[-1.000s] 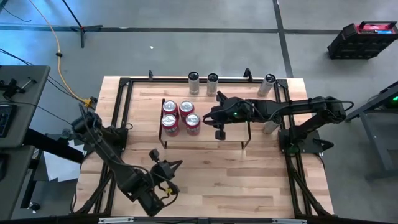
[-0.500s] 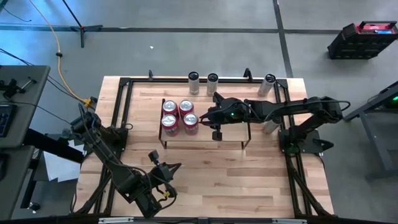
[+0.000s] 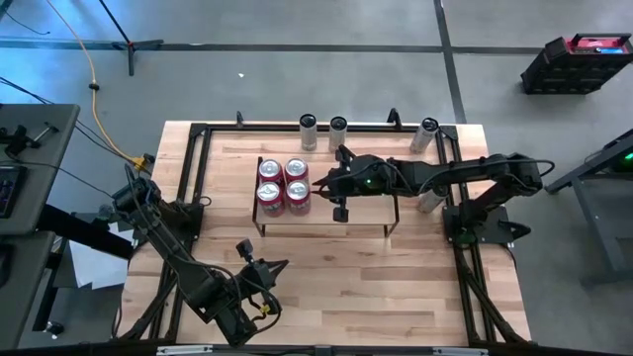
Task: Place canned beverage on shelf
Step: Put the red soda can on the shelf aligned with the other red soda can
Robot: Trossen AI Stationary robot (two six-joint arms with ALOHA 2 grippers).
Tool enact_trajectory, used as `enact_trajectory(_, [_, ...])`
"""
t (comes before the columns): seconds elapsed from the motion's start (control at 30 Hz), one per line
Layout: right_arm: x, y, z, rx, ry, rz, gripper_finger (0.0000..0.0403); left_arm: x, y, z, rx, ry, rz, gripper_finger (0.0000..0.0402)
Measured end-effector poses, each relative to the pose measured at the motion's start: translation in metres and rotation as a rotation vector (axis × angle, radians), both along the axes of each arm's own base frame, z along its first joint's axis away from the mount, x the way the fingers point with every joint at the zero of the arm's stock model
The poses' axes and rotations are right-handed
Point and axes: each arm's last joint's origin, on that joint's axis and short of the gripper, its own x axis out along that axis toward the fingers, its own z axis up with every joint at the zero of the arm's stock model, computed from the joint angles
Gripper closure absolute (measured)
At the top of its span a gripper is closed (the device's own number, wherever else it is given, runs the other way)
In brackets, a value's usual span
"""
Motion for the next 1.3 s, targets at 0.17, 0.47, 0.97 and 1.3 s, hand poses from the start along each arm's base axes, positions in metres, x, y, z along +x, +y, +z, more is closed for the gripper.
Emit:
enact_trajectory(0.17, [-0.001,0.000,-0.002,0.006,0.022,-0.002,0.0327,0.000,0.000,0.000,-0.002,-0.002,0.000,0.0401])
enact_trajectory(0.47, [0.003,0.004,0.002,0.057,-0.037,0.058,0.0327,0.001,0.001,0.000,-0.010,-0.010,0.010,0.0401])
enact_trajectory(0.97, [0.004,0.002,0.005,0.042,-0.071,0.043,0.0327,-0.008,0.012,0.014,0.007,-0.014,0.025,0.0401])
enact_trajectory(1.3, [0.003,0.000,0.002,-0.009,-0.040,-0.021,0.0327,-0.013,0.020,0.026,-0.005,-0.041,0.034,0.0401])
